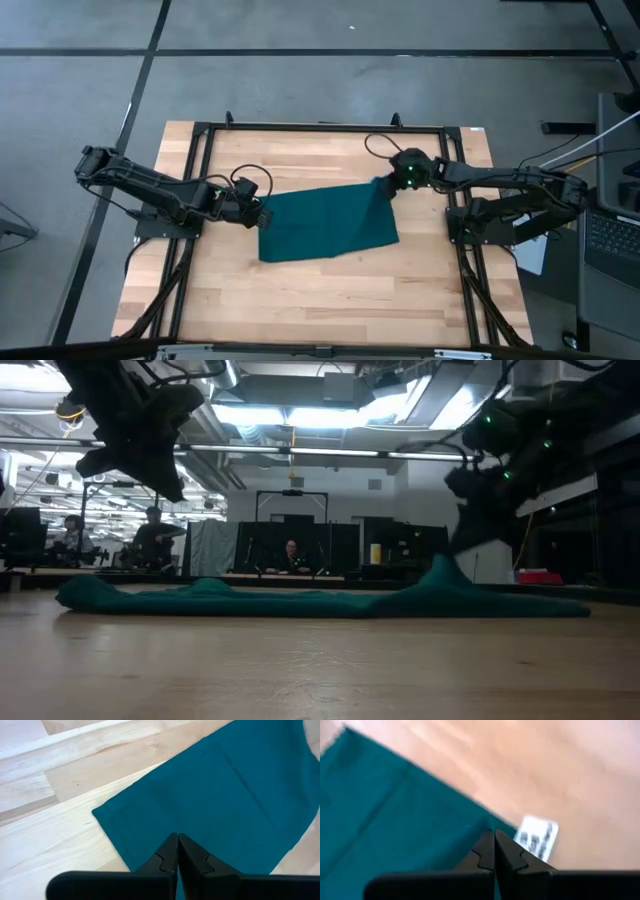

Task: Fold microfiber towels
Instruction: Fold the green napkin

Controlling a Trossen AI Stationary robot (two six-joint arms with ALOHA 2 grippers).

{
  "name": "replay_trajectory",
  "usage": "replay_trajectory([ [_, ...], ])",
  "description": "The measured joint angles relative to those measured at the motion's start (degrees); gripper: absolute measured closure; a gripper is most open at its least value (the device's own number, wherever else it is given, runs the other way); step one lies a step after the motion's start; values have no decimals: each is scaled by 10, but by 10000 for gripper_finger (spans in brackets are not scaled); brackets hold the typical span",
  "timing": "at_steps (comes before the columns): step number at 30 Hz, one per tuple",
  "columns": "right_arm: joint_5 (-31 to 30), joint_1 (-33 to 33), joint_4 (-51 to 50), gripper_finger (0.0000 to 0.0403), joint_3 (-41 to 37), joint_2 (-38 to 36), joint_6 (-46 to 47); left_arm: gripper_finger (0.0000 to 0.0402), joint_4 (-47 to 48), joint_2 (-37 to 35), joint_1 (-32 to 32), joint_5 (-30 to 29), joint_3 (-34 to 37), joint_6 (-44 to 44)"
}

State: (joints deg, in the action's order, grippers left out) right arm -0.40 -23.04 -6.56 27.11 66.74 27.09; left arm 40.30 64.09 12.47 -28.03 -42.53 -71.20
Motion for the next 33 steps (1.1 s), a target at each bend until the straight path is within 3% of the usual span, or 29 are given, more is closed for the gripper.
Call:
replay_trajectory([
  [3, -53, -10, -48, 403, 5, 16, -3, 400, 2, 0, 0, -6, -5, 0],
  [5, -14, -30, -81, 403, -12, 42, -19, 400, 5, 0, -1, -8, -5, 0],
  [8, 30, -34, -45, 403, -1, 46, -31, 400, 4, 0, -5, -9, -5, 9],
  [17, -13, -28, 12, 403, 12, 47, -38, 400, 2, 0, -6, -4, -5, 8],
  [20, -62, -40, 3, 403, 20, 53, -44, 400, 2, 0, -6, -5, -5, 6],
  [22, -14, -55, -14, 403, 16, 62, -45, 400, 2, 0, -6, -4, -5, 6],
  [25, -49, -62, 7, 403, 34, 51, -59, 400, 2, 0, -6, -4, -5, 6],
  [33, -26, -91, 13, 399, 27, 87, -35, 400, -10, 0, -15, 1, -5, 27],
])
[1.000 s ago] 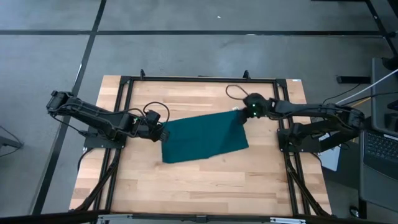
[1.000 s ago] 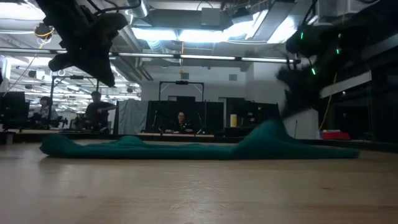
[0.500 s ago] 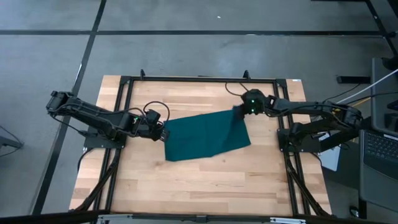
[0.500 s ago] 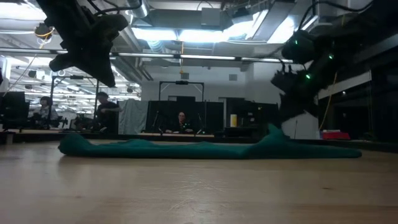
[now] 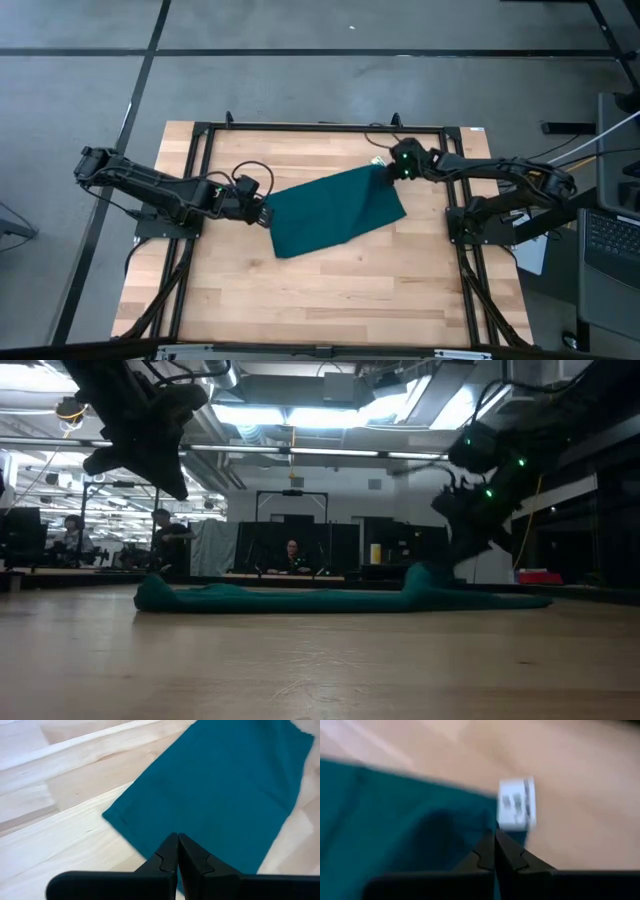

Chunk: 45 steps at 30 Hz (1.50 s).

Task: Fold microfiber towels
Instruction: Fold the green napkin

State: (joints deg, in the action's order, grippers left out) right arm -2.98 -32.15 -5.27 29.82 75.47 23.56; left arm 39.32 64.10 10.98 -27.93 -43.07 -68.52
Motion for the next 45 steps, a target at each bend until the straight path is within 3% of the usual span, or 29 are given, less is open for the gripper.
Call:
replay_trajectory([
  [8, -15, -16, 54, 324, 2, 3, 39, 400, -61, 0, 1, -14, 0, 78],
  [13, -15, -20, 39, 275, 2, -12, 62, 400, 20, 0, -8, -9, 0, 44],
  [19, 21, -13, 28, 252, 2, -70, 98, 400, 93, -2, -35, 13, -22, 39],
  [24, 80, 3, 33, 251, 2, -161, 108, 400, 102, 0, -109, 157, -24, 98],
  [30, 151, 4, 22, 256, 2, -256, 134, 366, 32, 29, -219, 267, -23, 222],
  [38, 250, 4, 1, 231, 2, -319, 173, 300, 2, 157, -383, 430, -23, 388],
  [41, 263, 4, 2, 223, 2, -333, 182, 294, -23, 204, -411, 468, -23, 423],
  [45, 266, 7, 1, 221, 2, -344, 197, 295, -43, 241, -422, 475, -23, 438],
])
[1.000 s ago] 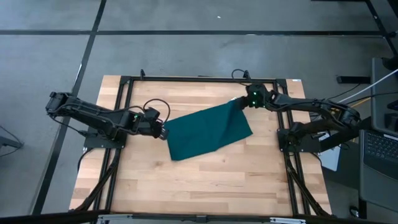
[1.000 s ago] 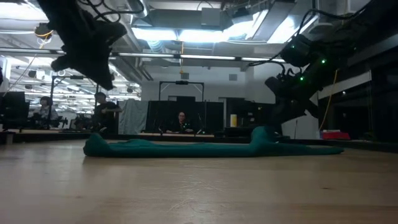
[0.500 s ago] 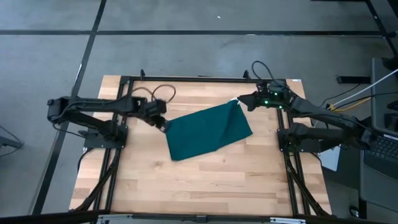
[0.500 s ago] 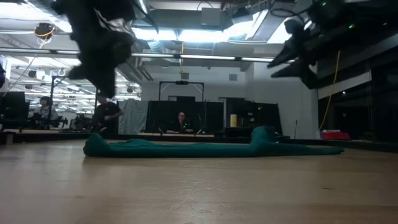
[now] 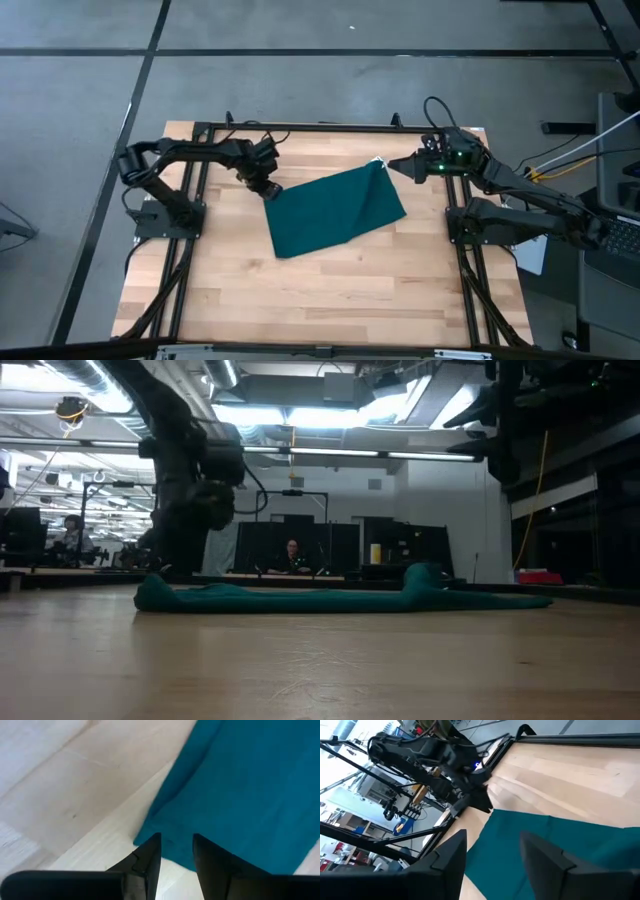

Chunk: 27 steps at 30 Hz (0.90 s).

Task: Fold microfiber towels
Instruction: Fold the green napkin

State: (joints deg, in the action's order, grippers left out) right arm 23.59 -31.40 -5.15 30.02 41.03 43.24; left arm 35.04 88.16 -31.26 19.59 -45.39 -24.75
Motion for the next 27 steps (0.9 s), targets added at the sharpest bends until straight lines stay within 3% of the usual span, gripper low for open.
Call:
replay_trajectory([
  [15, -13, 24, -3, 259, 0, -4, 0, 324, -84, 15, 0, -7, 0, 74],
  [23, -17, 24, -3, 249, 0, -4, -1, 327, -91, 22, 0, -11, 0, 107],
  [27, -17, 24, -3, 243, 0, -4, -1, 327, -101, 49, 2, 20, 0, 107],
])
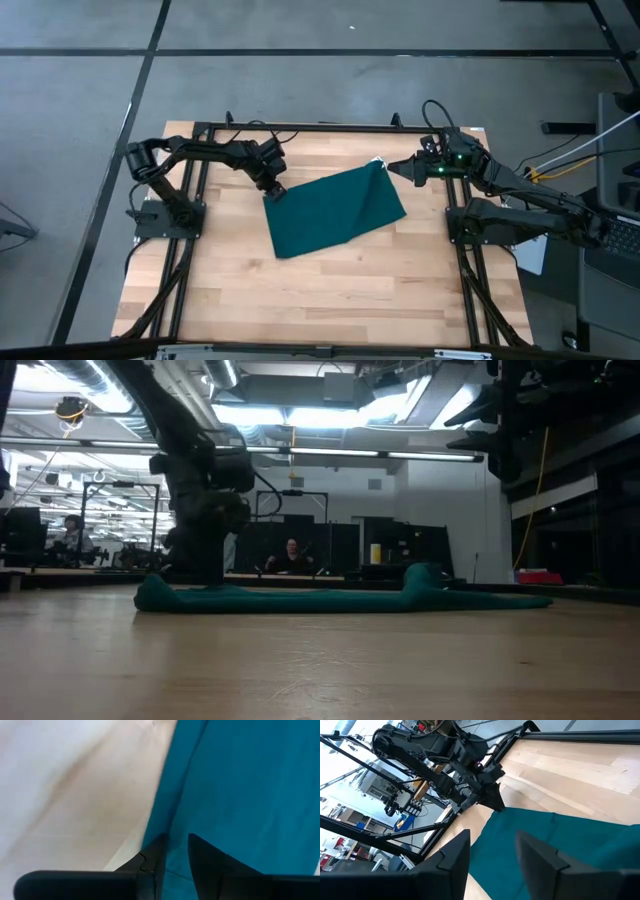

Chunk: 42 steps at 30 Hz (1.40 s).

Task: Fold microfiber towels
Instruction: Fold the green napkin

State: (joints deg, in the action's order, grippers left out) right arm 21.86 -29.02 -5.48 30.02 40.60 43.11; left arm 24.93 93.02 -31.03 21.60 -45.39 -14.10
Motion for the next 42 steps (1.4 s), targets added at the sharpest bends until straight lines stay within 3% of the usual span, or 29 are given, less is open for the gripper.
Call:
replay_trajectory([
  [11, 2, 11, 0, 260, 0, 0, 10, 340, -10, 13, 14, 6, 0, -6],
  [18, -5, 19, -1, 268, 0, 0, 10, 395, -8, 12, 19, 34, 0, -22],
  [28, -5, 19, -1, 271, 0, -1, 10, 398, 40, -55, 63, -10, 0, -17],
  [35, -19, 19, -1, 274, 0, -1, 4, 375, 50, -55, 62, -8, 0, -4],
  [39, -17, 19, -1, 277, 0, -1, 6, 397, 112, -57, 76, -24, 0, 2],
  [42, -14, 19, -1, 274, 0, -1, 12, 399, 124, -80, 101, -3, 0, -23],
])
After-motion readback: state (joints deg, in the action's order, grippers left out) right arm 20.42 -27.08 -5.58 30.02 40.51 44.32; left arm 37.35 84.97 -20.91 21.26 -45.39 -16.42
